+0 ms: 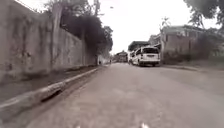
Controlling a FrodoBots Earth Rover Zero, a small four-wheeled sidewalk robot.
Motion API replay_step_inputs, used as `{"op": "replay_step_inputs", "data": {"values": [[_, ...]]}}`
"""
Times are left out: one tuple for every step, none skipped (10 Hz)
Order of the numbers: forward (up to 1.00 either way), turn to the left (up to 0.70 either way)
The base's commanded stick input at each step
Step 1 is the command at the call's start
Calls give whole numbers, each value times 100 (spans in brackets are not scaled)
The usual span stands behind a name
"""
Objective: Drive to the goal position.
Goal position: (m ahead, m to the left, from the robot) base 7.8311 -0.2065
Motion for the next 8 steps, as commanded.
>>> {"op": "replay_step_inputs", "data": {"values": [[100,0],[100,0],[100,0],[100,0],[100,-17],[100,-27],[100,-27],[100,-27]]}}
